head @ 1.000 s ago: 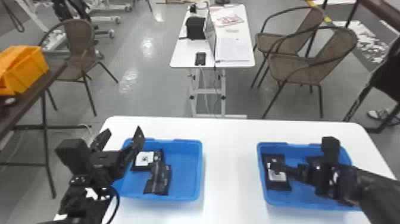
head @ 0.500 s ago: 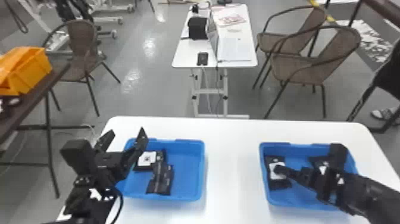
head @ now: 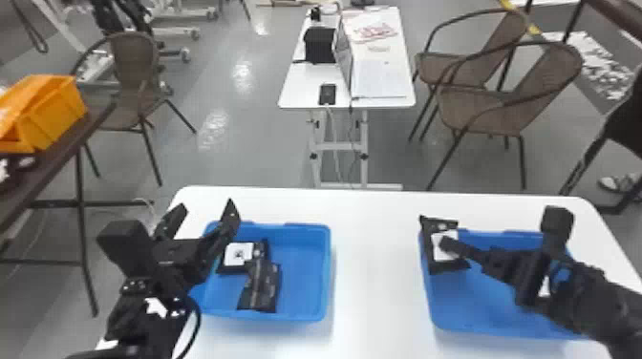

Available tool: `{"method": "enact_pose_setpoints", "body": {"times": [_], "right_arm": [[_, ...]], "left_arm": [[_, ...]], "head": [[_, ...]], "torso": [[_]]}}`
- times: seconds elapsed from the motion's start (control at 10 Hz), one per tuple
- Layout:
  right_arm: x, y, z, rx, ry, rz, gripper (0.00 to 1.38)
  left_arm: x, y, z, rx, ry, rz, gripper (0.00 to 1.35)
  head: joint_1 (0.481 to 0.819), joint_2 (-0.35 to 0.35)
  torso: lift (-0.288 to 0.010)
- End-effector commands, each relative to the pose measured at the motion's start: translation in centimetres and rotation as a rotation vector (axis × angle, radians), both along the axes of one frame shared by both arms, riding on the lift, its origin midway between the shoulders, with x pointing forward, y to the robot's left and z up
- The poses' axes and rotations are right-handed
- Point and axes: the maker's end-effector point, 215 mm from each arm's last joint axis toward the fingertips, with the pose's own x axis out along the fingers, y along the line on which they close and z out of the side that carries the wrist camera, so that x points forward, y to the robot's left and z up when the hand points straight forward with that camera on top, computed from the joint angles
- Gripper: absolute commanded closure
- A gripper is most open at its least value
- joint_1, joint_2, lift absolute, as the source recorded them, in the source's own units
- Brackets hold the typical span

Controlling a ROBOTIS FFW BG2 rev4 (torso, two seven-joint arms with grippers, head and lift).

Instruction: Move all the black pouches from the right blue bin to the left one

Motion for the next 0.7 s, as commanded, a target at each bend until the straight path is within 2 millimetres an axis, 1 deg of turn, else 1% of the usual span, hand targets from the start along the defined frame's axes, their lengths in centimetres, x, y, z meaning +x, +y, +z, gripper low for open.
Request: {"method": "enact_pose_setpoints", "body": {"times": [0.0,0.1,0.2,0.3,0.4,0.5,0.6], "right_arm": [[1.5,1.6,5.9,-0.024,-0.124,0.052,1.28],[2.4,4.0,9.3,-0.016,-0.194,0.099,1.28],[2.9,6.8,12.0,0.004,-0.247,0.16,1.28],[3.0,10.0,14.1,0.031,-0.288,0.223,1.28],[3.1,12.9,15.2,0.028,-0.318,0.287,1.28],[3.5,15.9,15.6,0.007,-0.353,0.366,1.28],[3.5,18.8,16.2,0.014,-0.385,0.444,1.28]], "left_arm": [[0.2,-0.1,0.6,-0.011,-0.013,0.001,0.22],[0.5,-0.5,1.0,-0.013,-0.019,-0.007,0.22],[0.7,-0.9,1.2,-0.019,-0.024,-0.017,0.22],[1.1,-1.4,1.5,-0.033,-0.025,-0.028,0.22],[1.5,-1.8,2.0,-0.048,-0.018,-0.04,0.22],[2.0,-2.4,2.8,-0.09,-0.008,-0.064,0.22],[2.7,-3.3,4.6,-0.109,-0.024,-0.103,0.22]], "head": [[0.695,0.092],[0.695,0.098],[0.695,0.113],[0.695,0.135],[0.695,0.148],[0.695,0.178],[0.695,0.202]], "torso": [[0.01],[0.01],[0.01],[0.01],[0.01],[0.01],[0.01]]}}
